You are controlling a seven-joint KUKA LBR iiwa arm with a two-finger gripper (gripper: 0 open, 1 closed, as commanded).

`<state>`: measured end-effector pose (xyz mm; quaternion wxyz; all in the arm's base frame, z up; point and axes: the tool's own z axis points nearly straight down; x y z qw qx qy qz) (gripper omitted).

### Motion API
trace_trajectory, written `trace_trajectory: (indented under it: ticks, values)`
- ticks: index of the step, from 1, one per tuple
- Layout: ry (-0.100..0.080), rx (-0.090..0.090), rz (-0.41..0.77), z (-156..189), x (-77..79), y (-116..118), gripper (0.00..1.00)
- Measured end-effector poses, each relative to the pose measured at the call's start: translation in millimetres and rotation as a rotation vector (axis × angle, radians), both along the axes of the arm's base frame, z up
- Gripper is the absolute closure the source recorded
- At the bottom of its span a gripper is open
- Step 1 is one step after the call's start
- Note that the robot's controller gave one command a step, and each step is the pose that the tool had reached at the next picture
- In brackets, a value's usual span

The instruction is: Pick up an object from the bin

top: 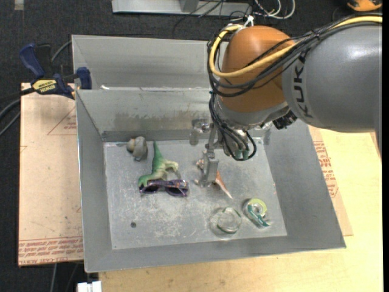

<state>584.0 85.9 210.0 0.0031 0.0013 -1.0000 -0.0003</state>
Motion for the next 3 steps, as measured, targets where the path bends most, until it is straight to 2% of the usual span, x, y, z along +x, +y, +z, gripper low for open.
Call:
trace_trajectory:
  ticks: [1, 2, 3]
  values:
    - [-0.008, 0.001, -0.003, 4.9, 1.4, -0.7, 0.00]
    - [-0.008, 0.002, 0.165, -48.5, 5.8, 32.8, 0.00]
    - [-0.009, 0.003, 0.326, -67.3, -0.3, 57.6, 0.00]
